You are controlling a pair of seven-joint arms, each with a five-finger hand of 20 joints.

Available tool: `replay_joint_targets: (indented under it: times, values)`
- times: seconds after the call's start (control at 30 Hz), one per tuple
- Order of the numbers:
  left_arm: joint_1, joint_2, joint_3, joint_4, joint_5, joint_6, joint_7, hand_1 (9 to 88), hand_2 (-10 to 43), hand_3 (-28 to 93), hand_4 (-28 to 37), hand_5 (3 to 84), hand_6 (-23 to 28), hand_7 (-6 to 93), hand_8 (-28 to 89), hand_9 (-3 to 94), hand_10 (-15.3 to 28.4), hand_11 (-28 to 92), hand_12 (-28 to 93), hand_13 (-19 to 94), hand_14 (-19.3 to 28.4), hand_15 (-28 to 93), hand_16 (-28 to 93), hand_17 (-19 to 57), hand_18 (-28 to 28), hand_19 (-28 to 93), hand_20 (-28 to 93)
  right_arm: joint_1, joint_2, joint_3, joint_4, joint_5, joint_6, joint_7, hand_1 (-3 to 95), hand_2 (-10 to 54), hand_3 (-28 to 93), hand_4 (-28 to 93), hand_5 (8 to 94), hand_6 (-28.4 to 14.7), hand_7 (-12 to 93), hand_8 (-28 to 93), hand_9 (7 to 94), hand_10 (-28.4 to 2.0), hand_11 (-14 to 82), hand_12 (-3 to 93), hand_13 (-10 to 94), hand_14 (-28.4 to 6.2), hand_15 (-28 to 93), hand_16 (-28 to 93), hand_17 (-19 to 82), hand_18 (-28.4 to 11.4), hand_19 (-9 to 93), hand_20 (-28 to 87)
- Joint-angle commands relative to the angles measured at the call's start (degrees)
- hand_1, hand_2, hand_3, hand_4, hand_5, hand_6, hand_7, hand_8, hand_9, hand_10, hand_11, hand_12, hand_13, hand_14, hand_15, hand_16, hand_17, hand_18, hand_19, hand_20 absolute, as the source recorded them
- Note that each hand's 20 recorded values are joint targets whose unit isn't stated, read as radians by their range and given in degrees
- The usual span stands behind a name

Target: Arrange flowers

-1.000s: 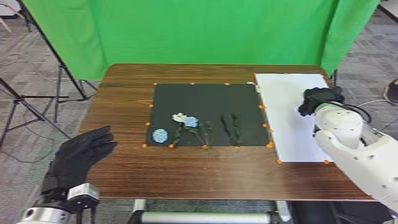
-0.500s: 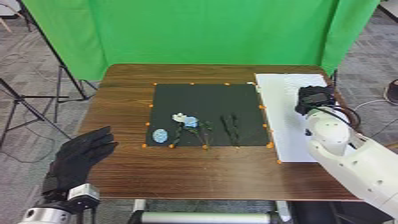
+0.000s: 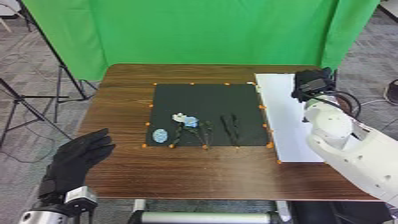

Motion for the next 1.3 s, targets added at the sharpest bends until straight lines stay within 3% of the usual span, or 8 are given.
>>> replay_joint_targets:
  times: [0.03,0.3,0.67,0.97,1.03,1.07,1.27,1.3]
  values:
    - [1.2,0.64,-0.46,-0.52,-0.50,0.36,0.38,28.0,4.7,79,-16.0,45.3,13.6,17.0,-10,37.9,21.9,34,9,26,28.4,64,-15,-9.1,23.1,61,12,6.8,-7.2,-4.8,-5.8,0.8,2.4,-6.2,50.4,-9.1,75,-28,75.1,4.9,41,-4,87.6,-6.2,20.8,33.1,61,-8.3,75,30,17,-21.8,77,38]
    - [0.7,0.64,-0.31,-0.42,-0.48,0.31,0.09,28.0,4.8,79,-16.0,45.3,13.6,17.1,-9,37.9,22.0,34,9,26,28.4,64,-15,-9.2,23.1,61,12,5.5,-14.1,-8.3,-10.0,-1.5,-0.5,-9.1,50.4,-9.3,75,-28,75.3,4.6,40,-3,87.5,-6.4,20.7,33.0,60,-8.7,75,30,16,-22.0,77,38]
    - [-0.5,0.10,-0.09,-0.04,-0.07,-0.39,-0.91,27.9,4.7,80,-16.1,45.3,13.6,17.1,-10,38.0,22.0,34,9,26,28.4,64,-15,-9.1,23.1,61,12,0.6,-22.1,-9.2,-6.9,-3.9,-3.0,-9.7,50.4,-9.2,75,-28,75.3,4.5,39,-3,87.4,-6.7,20.8,32.6,60,-8.8,75,30,16,-21.9,77,38]
    - [-0.8,-0.62,-0.41,0.05,0.37,-1.16,-1.86,27.9,4.7,80,-16.1,45.2,13.6,17.1,-10,38.0,21.9,34,9,26,28.4,64,-15,-9.1,23.0,61,12,-1.1,-22.6,-8.8,-5.6,-5.1,-4.2,-7.9,50.4,-9.2,75,-28,75.2,4.7,40,-3,87.3,-6.8,20.8,32.5,60,-8.6,75,30,16,-21.9,76,38]
    - [-1.2,-0.85,-0.39,0.13,0.58,-1.37,-2.31,27.9,4.7,80,-16.0,45.3,13.6,17.0,-10,38.1,21.9,34,9,26,28.4,64,-15,-9.1,23.0,61,12,1.7,-20.5,-16.0,-5.5,-1.0,-1.5,-1.6,50.4,-9.2,75,-28,75.1,4.7,40,-3,87.2,-6.8,20.8,32.6,60,-8.6,75,30,16,-21.9,76,38]
    - [-1.2,-0.91,-0.39,0.13,0.62,-1.55,-2.43,27.9,4.7,80,-16.0,45.2,13.6,17.0,-10,38.0,21.9,34,9,26,28.4,64,-15,-9.1,23.1,61,12,1.6,-23.5,-13.9,-1.6,-2.1,-2.3,-4.5,50.4,-9.2,75,-28,75.2,4.7,40,-3,87.2,-6.8,20.8,32.6,60,-8.6,75,30,16,-21.9,76,38]
    - [-2.0,-1.18,-0.06,0.29,0.97,-1.89,-2.81,27.9,4.7,79,-16.0,45.3,13.6,17.0,-9,38.0,22.0,34,9,26,28.4,64,-15,-9.1,23.1,61,12,3.4,-25.7,-16.4,2.6,-1.1,-0.9,-2.9,50.2,-9.2,75,-28,75.0,4.6,40,-4,87.1,-6.9,20.6,32.5,59,-8.6,75,30,15,-21.8,76,39]
    - [-2.2,-1.04,0.17,0.34,0.85,-1.69,-2.60,27.9,4.7,80,-16.0,45.3,13.6,17.0,-9,38.0,21.9,34,9,26,28.4,64,-15,-9.1,23.1,61,12,-2.0,-22.9,-8.1,-2.9,-4.5,-5.1,-6.5,50.2,-9.3,75,-28,75.0,4.7,40,-4,87.1,-6.9,20.5,32.4,59,-8.6,75,31,15,-21.9,76,39]
